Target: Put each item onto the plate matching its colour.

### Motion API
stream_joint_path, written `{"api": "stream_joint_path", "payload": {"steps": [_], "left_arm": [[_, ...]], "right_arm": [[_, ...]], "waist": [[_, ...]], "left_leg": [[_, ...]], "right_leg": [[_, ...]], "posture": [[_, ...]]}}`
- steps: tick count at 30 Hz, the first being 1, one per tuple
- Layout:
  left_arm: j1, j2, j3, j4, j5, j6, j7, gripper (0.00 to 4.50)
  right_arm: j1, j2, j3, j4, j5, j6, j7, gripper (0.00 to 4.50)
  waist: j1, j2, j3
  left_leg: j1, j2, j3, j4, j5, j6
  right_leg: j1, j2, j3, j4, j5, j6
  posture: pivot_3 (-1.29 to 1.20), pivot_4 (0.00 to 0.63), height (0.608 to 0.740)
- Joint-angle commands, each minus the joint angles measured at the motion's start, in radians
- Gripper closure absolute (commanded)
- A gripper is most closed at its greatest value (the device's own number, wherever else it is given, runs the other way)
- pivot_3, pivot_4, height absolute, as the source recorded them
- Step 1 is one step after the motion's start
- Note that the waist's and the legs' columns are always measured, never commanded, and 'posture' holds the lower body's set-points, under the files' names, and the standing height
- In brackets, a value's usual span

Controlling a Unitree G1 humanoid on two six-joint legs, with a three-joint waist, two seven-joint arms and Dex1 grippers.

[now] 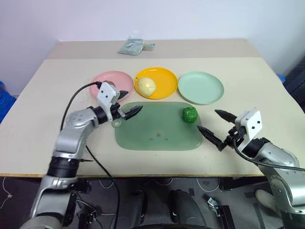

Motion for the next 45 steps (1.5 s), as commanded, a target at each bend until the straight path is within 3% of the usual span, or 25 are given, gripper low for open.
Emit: {"api": "stream_joint_path", "payload": {"steps": [1,7,13,35,38,42,45], "left_arm": [[0.022,0.081,0.081,-0.081,-0.142,0.029,-0.156,0.02],[0.079,0.229,0.094,-0.128,-0.243,0.062,-0.39,0.02],[0.103,0.275,0.105,-0.16,-0.301,0.109,-0.452,0.02],[0.153,0.327,0.137,-0.28,-0.355,0.164,-0.443,0.02],[0.154,0.328,0.141,-0.292,-0.359,0.173,-0.431,0.0],[0.154,0.333,0.148,-0.313,-0.371,0.192,-0.413,0.0],[0.149,0.329,0.152,-0.329,-0.381,0.209,-0.383,0.0]], "right_arm": [[0.01,-0.014,-0.043,-0.039,0.009,0.052,-0.027,0.0],[-0.063,0.008,0.03,0.022,-0.037,0.048,-0.032,0.0],[-0.169,0.033,0.11,0.144,-0.083,0.028,-0.01,0.0],[-0.38,0.179,0.23,0.506,-0.201,-0.118,0.045,0.0],[-0.387,0.186,0.235,0.54,-0.218,-0.145,0.049,0.75],[-0.397,0.201,0.221,0.554,-0.222,-0.16,0.037,2.61],[-0.407,0.205,0.204,0.549,-0.218,-0.165,0.026,2.79]], "waist": [[0.0,0.0,0.0],[-0.006,0.0,0.0],[-0.003,0.001,0.0],[-0.005,0.001,0.001],[-0.005,0.001,0.001],[-0.006,0.001,0.001],[-0.005,0.001,0.001]], "left_leg": [[0.0,0.0,0.0,0.0,0.0,0.0],[0.0,0.0,0.0,-0.001,0.0,0.0],[0.001,0.001,0.0,-0.001,0.0,0.0],[0.001,0.001,0.0,-0.002,0.0,0.0],[0.001,0.001,0.0,-0.002,0.0,0.0],[0.001,0.001,0.0,-0.002,0.0,0.0],[0.001,0.001,0.0,-0.002,0.0,0.0]], "right_leg": [[0.0,0.0,0.0,0.0,-0.001,-0.002],[0.0,0.0,-0.001,-0.001,-0.001,-0.002],[0.0,0.0,-0.001,-0.001,-0.002,-0.003],[0.0,0.0,-0.001,-0.001,-0.002,-0.003],[0.0,0.0,-0.001,-0.001,-0.002,-0.003],[0.0,0.001,-0.001,-0.001,-0.002,-0.003],[-0.001,0.001,-0.001,-0.001,-0.001,-0.002]], "posture": [[0.0,0.15,0.74],[0.0,0.15,0.74],[0.0,0.15,0.74],[0.0,0.15,0.74],[0.0,0.15,0.74],[0.0,0.15,0.74],[0.0,0.15,0.74]]}}
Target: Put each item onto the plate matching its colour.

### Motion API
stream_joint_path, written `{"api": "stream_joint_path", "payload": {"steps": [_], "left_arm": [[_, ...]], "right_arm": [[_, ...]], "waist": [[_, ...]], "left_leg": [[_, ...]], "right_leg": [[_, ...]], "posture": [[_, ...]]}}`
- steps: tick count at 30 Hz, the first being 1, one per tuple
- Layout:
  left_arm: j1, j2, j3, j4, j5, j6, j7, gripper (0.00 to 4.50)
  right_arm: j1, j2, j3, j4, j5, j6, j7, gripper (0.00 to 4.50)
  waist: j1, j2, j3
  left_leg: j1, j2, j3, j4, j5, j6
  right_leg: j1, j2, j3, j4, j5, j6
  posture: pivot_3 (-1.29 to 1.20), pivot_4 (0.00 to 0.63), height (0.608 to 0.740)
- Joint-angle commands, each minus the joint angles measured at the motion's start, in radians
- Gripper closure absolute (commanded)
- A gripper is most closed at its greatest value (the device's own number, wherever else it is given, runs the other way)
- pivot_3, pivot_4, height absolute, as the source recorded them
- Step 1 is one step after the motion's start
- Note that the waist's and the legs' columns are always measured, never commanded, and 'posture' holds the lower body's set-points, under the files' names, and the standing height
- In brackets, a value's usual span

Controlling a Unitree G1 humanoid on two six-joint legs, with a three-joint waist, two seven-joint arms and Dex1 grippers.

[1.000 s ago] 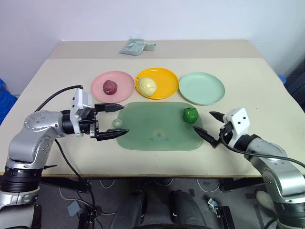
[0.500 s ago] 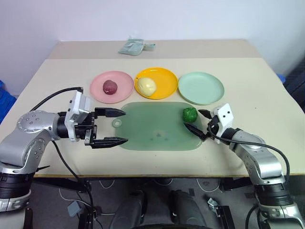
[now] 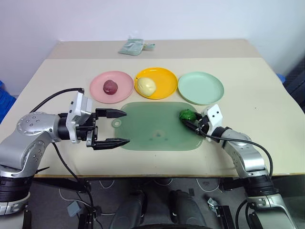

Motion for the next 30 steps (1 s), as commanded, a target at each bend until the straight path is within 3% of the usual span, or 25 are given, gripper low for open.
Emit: {"api": "stream_joint_path", "payload": {"steps": [1,7,14,16,20,26,30], "left_arm": [[-0.011,0.006,0.042,-0.043,-0.034,0.019,0.042,0.0],[-0.041,-0.039,0.012,-0.03,-0.003,0.002,0.128,0.0],[-0.123,-0.161,-0.087,0.048,0.172,-0.08,0.292,0.0],[-0.143,-0.198,-0.097,0.053,0.197,-0.088,0.337,0.0],[-0.154,-0.248,-0.106,0.059,0.232,-0.097,0.395,0.0],[-0.112,-0.306,-0.091,0.053,0.255,-0.103,0.486,0.0],[-0.08,-0.323,-0.083,0.051,0.293,-0.095,0.557,0.0]], "right_arm": [[-0.036,0.008,-0.052,-0.019,0.019,-0.02,-0.016,2.79],[-0.218,0.007,-0.135,0.142,0.015,-0.088,-0.076,2.79],[-0.563,-0.013,-0.128,0.749,-0.105,-0.338,-0.104,2.79],[-0.634,-0.012,-0.119,0.903,-0.136,-0.396,-0.105,1.7],[-0.706,-0.009,-0.104,1.084,-0.185,-0.476,-0.104,0.05],[-0.699,-0.03,-0.153,1.067,-0.154,-0.548,-0.085,0.05],[-0.517,-0.059,-0.21,0.68,-0.049,-0.466,-0.009,0.05]], "waist": [[0.001,0.0,0.0],[0.0,0.001,0.001],[-0.002,0.001,0.001],[-0.004,0.001,0.001],[-0.01,0.001,0.001],[-0.028,0.001,0.001],[-0.026,0.001,0.001]], "left_leg": [[0.0,0.0,0.0,0.0,0.0,0.0],[0.0,0.0,0.0,0.0,0.0,0.0],[0.0,-0.001,0.0,-0.001,0.002,-0.003],[0.0,-0.001,0.0,-0.001,0.003,-0.005],[0.0,-0.001,0.0,-0.002,0.005,-0.007],[0.0,-0.001,0.0,-0.003,0.005,-0.008],[0.0,-0.001,0.0,-0.004,0.005,-0.008]], "right_leg": [[0.0,0.0,0.0,0.0,0.0,0.0],[0.0,0.0,0.0,0.0,0.0,0.0],[0.0,0.0,0.0,0.0,0.001,0.002],[0.0,0.0,0.0,0.0,0.001,0.002],[-0.001,0.0,0.0,-0.001,0.001,0.002],[-0.001,0.0,0.001,0.0,0.001,0.002],[-0.002,0.001,0.001,0.0,0.001,0.002]], "posture": [[0.0,0.15,0.74],[0.0,0.15,0.74],[0.0,0.15,0.74],[0.0,0.15,0.74],[0.0,0.15,0.74],[0.0,0.15,0.74],[0.0,0.15,0.74]]}}
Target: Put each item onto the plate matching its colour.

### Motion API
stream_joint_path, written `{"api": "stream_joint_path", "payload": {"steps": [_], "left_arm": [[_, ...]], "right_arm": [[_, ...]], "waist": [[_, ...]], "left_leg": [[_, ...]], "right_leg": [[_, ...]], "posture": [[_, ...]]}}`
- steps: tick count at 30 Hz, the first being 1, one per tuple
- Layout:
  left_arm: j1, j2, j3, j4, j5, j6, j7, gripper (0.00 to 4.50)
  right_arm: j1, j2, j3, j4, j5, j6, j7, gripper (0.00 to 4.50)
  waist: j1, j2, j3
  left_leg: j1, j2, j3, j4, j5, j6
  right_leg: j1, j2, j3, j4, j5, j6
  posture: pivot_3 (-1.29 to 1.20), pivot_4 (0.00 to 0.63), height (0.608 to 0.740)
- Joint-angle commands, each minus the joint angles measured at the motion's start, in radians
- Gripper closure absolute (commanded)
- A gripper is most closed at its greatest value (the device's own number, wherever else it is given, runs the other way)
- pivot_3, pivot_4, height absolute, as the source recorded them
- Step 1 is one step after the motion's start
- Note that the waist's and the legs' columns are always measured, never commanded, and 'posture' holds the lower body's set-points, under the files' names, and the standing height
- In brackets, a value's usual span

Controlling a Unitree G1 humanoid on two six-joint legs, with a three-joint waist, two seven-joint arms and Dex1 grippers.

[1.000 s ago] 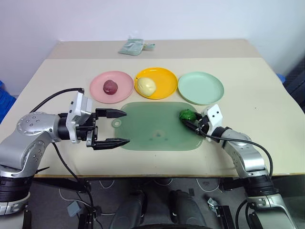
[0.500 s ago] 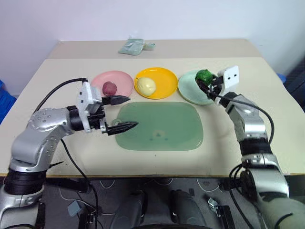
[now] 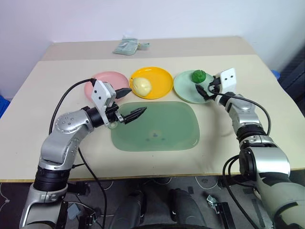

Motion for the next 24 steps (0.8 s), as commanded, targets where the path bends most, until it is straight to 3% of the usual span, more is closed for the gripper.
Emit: {"api": "stream_joint_path", "payload": {"steps": [1,6,10,19,24], "left_arm": [[0.011,-0.004,0.039,-0.022,0.02,-0.012,0.053,0.0],[0.064,0.005,0.051,-0.012,0.043,-0.053,0.056,0.0],[0.11,0.0,0.071,-0.007,0.049,-0.097,0.062,0.0],[0.208,0.026,0.113,-0.023,0.051,-0.135,0.051,0.0],[0.222,0.006,0.112,-0.022,0.046,-0.166,0.055,0.0]], "right_arm": [[0.152,-0.04,-0.047,-0.402,0.103,0.089,0.056,0.05],[0.532,-0.108,-0.087,-1.046,0.252,0.388,0.071,0.05],[0.786,-0.15,-0.137,-1.339,0.312,0.512,0.06,0.05],[1.117,-0.181,-0.291,-1.573,0.397,0.628,0.075,0.05],[1.152,-0.177,-0.314,-1.59,0.405,0.634,0.066,0.05]], "waist": [[0.006,0.0,0.0],[0.022,0.002,-0.001],[0.028,0.003,-0.001],[0.033,0.002,-0.001],[0.031,0.002,-0.001]], "left_leg": [[0.0,0.0,0.0,0.0,0.0,0.0],[-0.001,0.0,-0.001,0.001,-0.004,0.006],[0.0,0.0,0.0,0.002,-0.004,0.007],[0.001,0.001,-0.001,0.004,-0.005,0.007],[0.0,0.001,0.0,0.004,-0.005,0.007]], "right_leg": [[0.0,0.0,0.0,0.0,0.0,0.0],[0.0,0.0,0.0,0.0,0.0,0.0],[0.0,0.0,0.0,0.0,0.0,0.0],[0.003,-0.001,-0.001,-0.001,-0.002,-0.003],[0.004,-0.001,-0.001,-0.002,-0.002,-0.003]], "posture": [[0.0,0.15,0.74],[0.0,0.15,0.74],[0.0,0.15,0.74],[0.0,0.15,0.74],[0.0,0.15,0.74]]}}
